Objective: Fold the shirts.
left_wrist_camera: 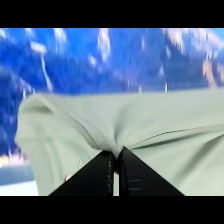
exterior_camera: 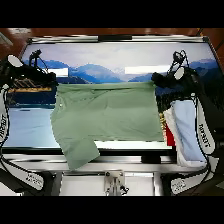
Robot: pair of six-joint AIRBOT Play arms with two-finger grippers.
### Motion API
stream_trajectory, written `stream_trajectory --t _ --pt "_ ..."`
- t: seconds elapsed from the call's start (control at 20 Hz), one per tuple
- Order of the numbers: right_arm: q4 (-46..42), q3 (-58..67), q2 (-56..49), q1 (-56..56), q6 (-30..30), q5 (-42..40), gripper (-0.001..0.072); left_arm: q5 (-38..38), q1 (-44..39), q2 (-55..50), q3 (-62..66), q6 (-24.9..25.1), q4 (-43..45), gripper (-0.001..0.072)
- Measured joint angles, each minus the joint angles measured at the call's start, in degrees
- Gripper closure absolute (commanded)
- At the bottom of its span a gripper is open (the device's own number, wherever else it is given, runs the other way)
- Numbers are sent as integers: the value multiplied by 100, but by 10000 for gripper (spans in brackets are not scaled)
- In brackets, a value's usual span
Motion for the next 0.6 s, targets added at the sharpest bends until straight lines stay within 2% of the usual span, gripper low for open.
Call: stream_trajectory --t 0.15,0.3,0.6 --pt "-131 -2 -9 -26 0 1123 635 -892 0 63 -39 -120 492 670" --pt "-114 -4 -109 -35 0 1875 635 -1445 -9 87 -170 -313 774 670" --pt "-57 -2 -238 -42 20 2669 635 -1834 -66 98 -868 -514 979 670"
